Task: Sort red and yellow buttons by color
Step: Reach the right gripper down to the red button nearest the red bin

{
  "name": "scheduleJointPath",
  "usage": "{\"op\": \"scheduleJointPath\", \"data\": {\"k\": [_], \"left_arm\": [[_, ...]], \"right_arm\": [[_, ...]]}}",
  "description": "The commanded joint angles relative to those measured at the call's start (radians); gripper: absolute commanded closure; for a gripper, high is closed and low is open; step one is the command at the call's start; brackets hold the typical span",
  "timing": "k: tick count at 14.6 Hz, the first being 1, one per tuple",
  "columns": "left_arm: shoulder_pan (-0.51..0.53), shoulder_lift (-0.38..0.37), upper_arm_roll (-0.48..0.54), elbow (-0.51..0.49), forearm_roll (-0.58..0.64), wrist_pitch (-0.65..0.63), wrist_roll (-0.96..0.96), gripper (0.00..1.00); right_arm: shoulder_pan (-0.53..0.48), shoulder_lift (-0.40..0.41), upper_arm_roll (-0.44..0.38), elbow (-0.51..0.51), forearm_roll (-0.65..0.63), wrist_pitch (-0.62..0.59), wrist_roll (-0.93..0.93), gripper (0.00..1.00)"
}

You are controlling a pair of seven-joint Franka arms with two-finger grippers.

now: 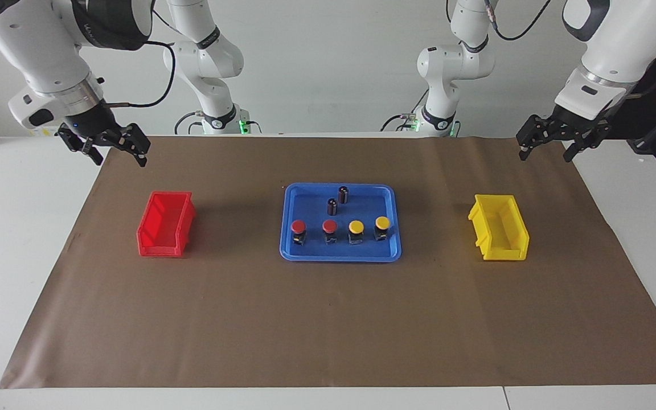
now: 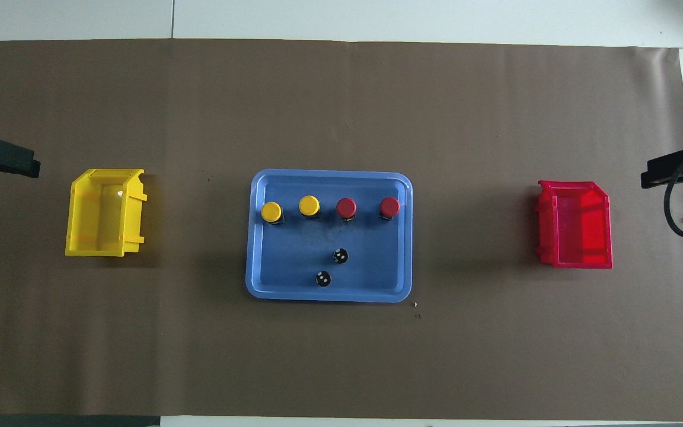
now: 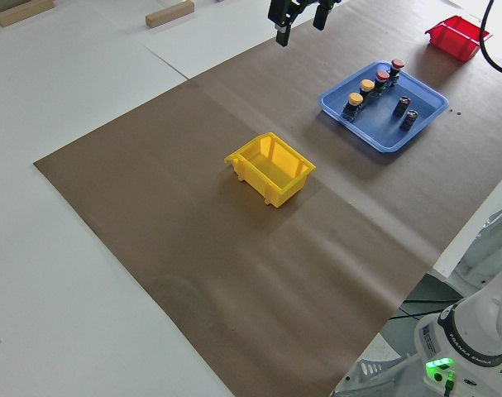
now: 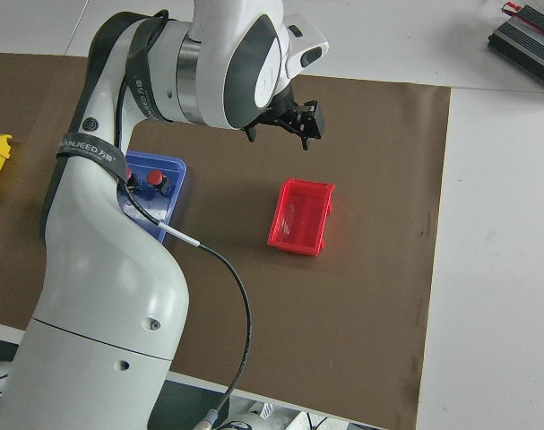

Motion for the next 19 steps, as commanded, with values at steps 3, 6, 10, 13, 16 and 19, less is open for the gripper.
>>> {"op": "scheduleJointPath", "data": {"k": [3,6,10,13,16,19], "left_arm": [[0.006,-0.025,-0.001,-0.025,-0.014,-0.008,0.007,0.00],[0.006,-0.027,-0.001,-0.025,-0.014,-0.008,0.007,0.00],[0.006,-0.027,-0.001,-0.025,-0.014,-0.008,0.007,0.00],[0.006,-0.025,-0.001,-0.025,-0.014,-0.008,0.007,0.00],[0.006,-0.025,-0.001,-0.025,-0.014,-0.008,0.007,0.00],[0.006,-0.025,-0.001,-0.025,-0.014,-0.008,0.007,0.00]], "right_arm": [[0.006,-0.006,0.001,-0.004,-0.001,0.007,-0.011,0.00],[0.007,-0.009,0.001,-0.012,-0.003,0.010,-0.011,0.00],[0.009,-0.014,0.001,-0.016,-0.003,0.005,-0.014,0.00],[0.039,0.000,0.001,0.000,-0.004,0.013,-0.017,0.00],[0.169,0.074,0.005,0.113,0.002,-0.025,0.068,0.00],[0.365,0.277,0.005,0.339,0.000,-0.053,0.339,0.00]]}}
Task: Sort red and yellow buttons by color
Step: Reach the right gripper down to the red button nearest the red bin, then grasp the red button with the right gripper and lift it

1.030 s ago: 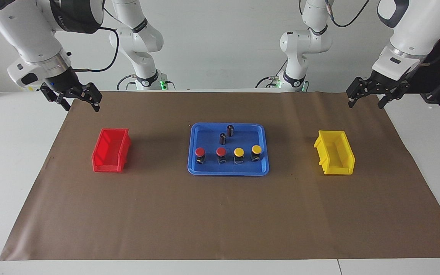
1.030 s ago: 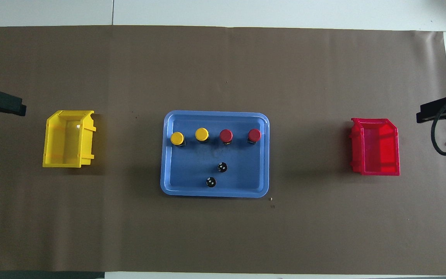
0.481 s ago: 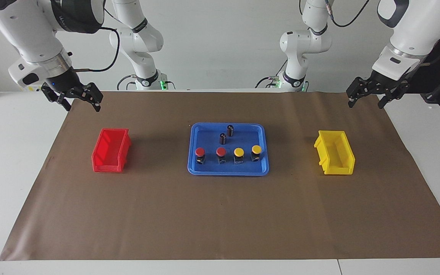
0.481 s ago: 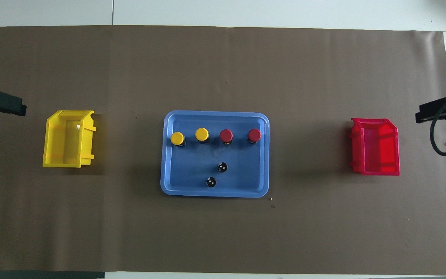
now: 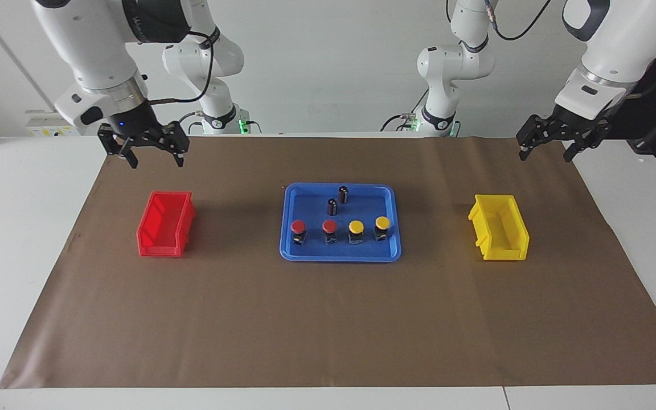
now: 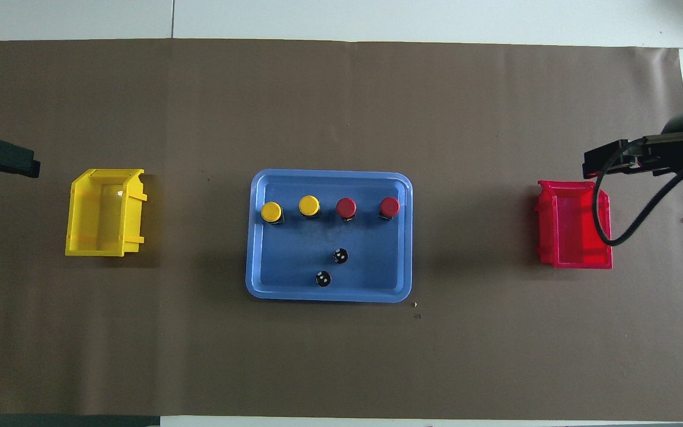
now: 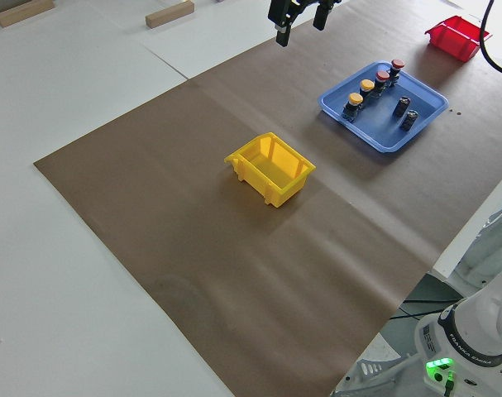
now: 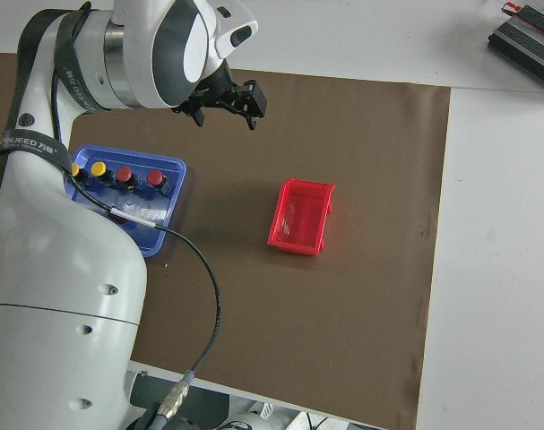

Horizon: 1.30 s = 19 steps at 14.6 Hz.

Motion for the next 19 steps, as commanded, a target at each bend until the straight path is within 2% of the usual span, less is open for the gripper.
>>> {"op": "scheduleJointPath", "data": {"k": [1,3,5,8,12,15,19], "left_arm": [[0.008,-0.025,-0.001,-0.025,-0.014,-0.008,0.007,0.00],[0.006,-0.025,-0.001,-0.025,-0.014,-0.008,0.007,0.00],[0.006,-0.027,-0.001,-0.025,-0.014,-0.008,0.007,0.00],[0.006,-0.025,-0.001,-0.025,-0.014,-0.008,0.007,0.00],[0.008,-0.027,-0.001,-0.025,-0.014,-0.008,0.007,0.00],[0.006,-0.025,-0.001,-0.025,-0.014,-0.008,0.007,0.00],[0.008,-0.025,-0.001,-0.025,-0.014,-0.008,0.007,0.00]], "right_arm": [[0.164,0.243,-0.001,0.251,-0.004,-0.022,0.218,0.00],[0.230,0.280,-0.001,0.221,-0.003,0.134,0.306,0.00],[0.264,0.265,0.002,0.062,0.003,0.272,0.361,0.00],[0.285,0.227,0.002,-0.136,0.004,0.404,0.404,0.03],[0.310,0.254,0.002,-0.261,0.004,0.575,0.444,0.12],[0.315,0.263,0.002,-0.278,0.004,0.575,0.445,0.19],[0.316,0.249,0.002,-0.329,0.002,0.589,0.447,0.21]]}}
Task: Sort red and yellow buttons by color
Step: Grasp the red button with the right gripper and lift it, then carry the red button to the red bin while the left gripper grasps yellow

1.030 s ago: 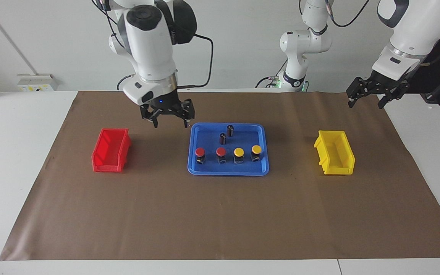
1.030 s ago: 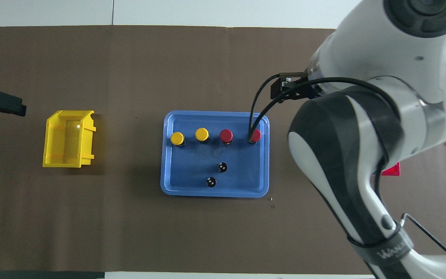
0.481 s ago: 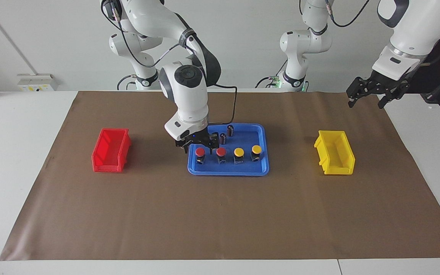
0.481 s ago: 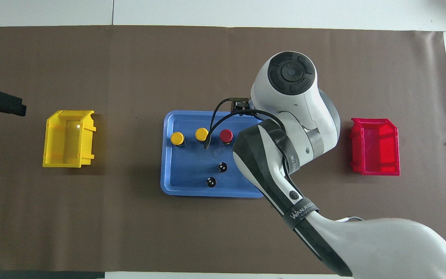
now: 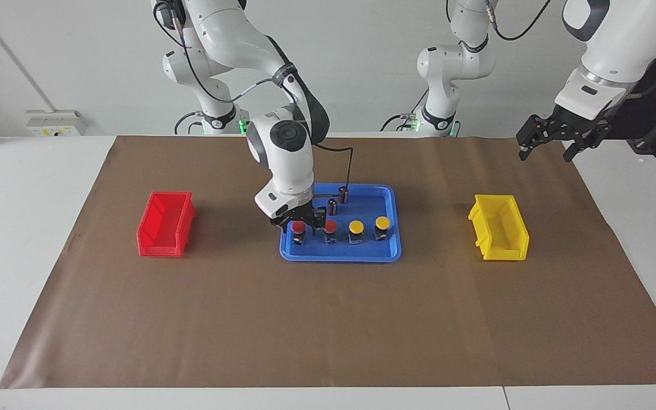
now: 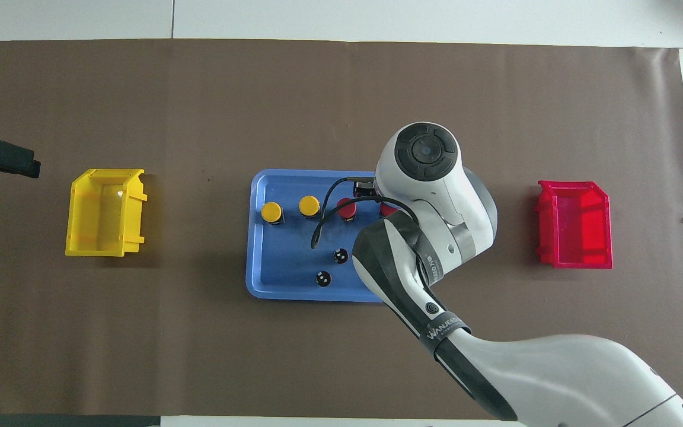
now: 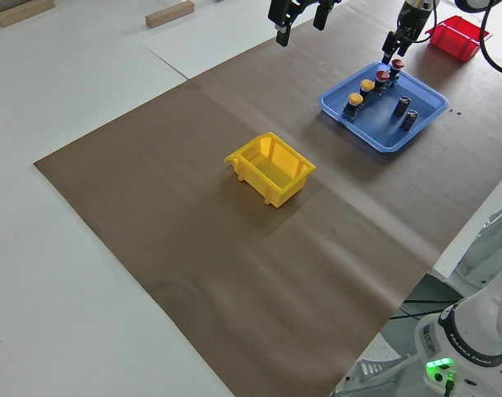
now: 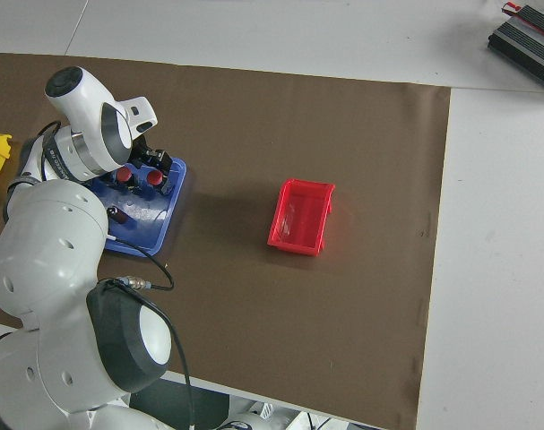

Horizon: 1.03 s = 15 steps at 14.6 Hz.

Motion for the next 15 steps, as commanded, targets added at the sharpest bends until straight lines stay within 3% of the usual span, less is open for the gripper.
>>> {"op": "scheduleJointPath", "data": {"k": [1,4,8,10,11,13,15], "left_arm": [[0.008,-0.025,-0.001,-0.025,-0.014,-0.004,0.006,0.00],[-0.013,-0.025,-0.009,-0.023,-0.012,0.002,0.007,0.00],[-0.007,-0.027,-0.009,-0.025,-0.014,-0.014,-0.005,0.00],[-0.015,-0.028,-0.007,-0.041,-0.012,0.001,-0.121,0.00],[-0.018,-0.045,-0.012,-0.072,-0.012,0.030,-0.184,0.00],[-0.096,-0.103,-0.015,-0.225,-0.012,0.193,-0.237,0.01],[-0.186,-0.106,-0.016,-0.339,-0.012,0.330,-0.362,0.04]], "right_arm": [[0.003,-0.036,-0.002,-0.063,0.004,0.025,0.014,0.21],[0.005,-0.044,-0.001,-0.072,0.004,0.026,0.014,0.27],[0.005,-0.044,0.001,-0.075,0.004,0.026,0.011,0.44],[0.017,-0.044,0.001,-0.075,0.004,0.026,0.009,0.50],[0.020,-0.044,0.001,-0.074,0.004,0.025,0.009,0.56],[0.014,-0.042,0.001,-0.054,0.004,0.005,0.000,0.75],[0.000,-0.038,-0.001,0.034,0.004,-0.082,-0.010,0.82]]}}
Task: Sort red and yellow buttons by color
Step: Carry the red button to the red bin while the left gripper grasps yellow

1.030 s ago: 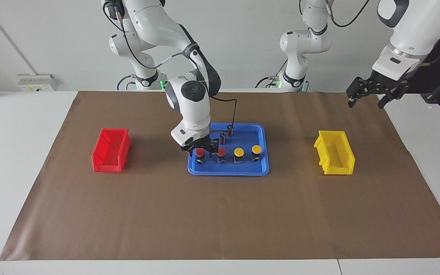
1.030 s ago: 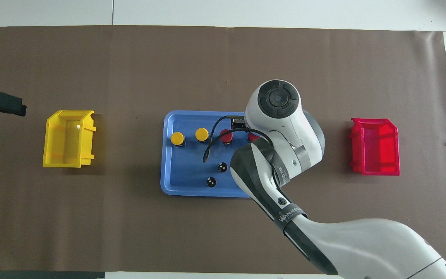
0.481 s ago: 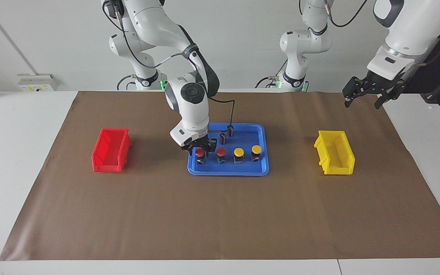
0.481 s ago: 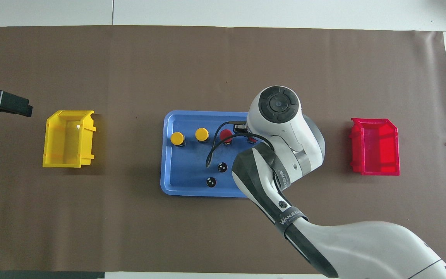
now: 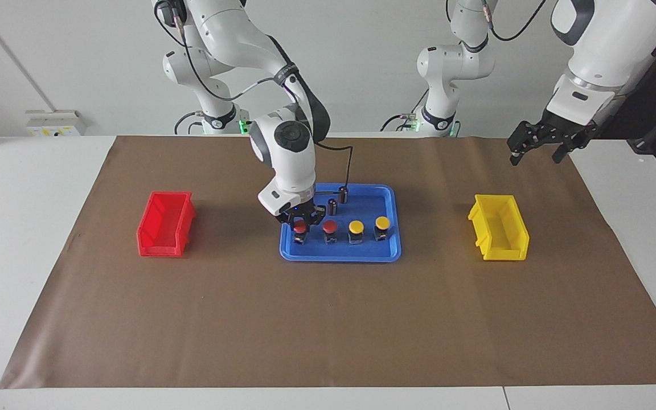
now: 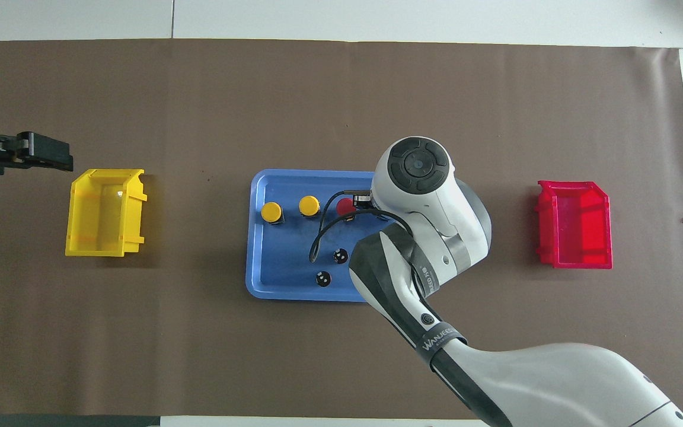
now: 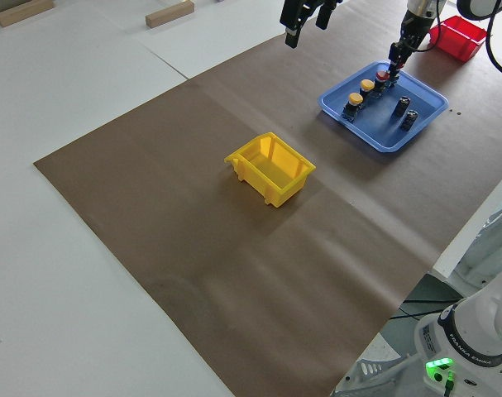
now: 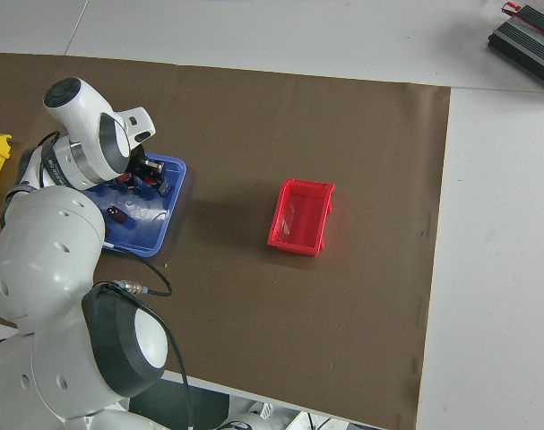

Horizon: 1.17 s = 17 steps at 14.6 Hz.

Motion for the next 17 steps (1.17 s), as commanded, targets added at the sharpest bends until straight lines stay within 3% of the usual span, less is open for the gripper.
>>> {"op": "scheduleJointPath", "data": {"k": [1,3,7,11,17], "left_arm": [[-0.143,-0.044,0.008,-0.201,-0.010,0.193,-0.182,0.04],[-0.216,0.012,0.006,-0.249,-0.010,0.276,-0.274,0.07],[-0.331,0.173,0.008,-0.268,0.009,0.449,-0.422,0.20],[-0.377,0.257,0.008,-0.263,0.047,0.548,-0.520,0.21],[-0.392,0.280,0.009,-0.266,0.050,0.522,-0.523,0.21]], "right_arm": [[-0.038,-0.021,-0.001,0.124,0.007,-0.150,-0.038,0.82],[-0.128,-0.054,-0.001,0.215,0.028,-0.300,-0.192,0.82],[-0.421,-0.186,-0.004,0.122,0.051,-0.428,-0.694,0.81],[-0.580,-0.252,-0.005,-0.053,0.050,-0.321,-0.822,0.81],[-0.597,-0.335,-0.008,-0.284,0.036,-0.157,-0.831,0.81]]}}
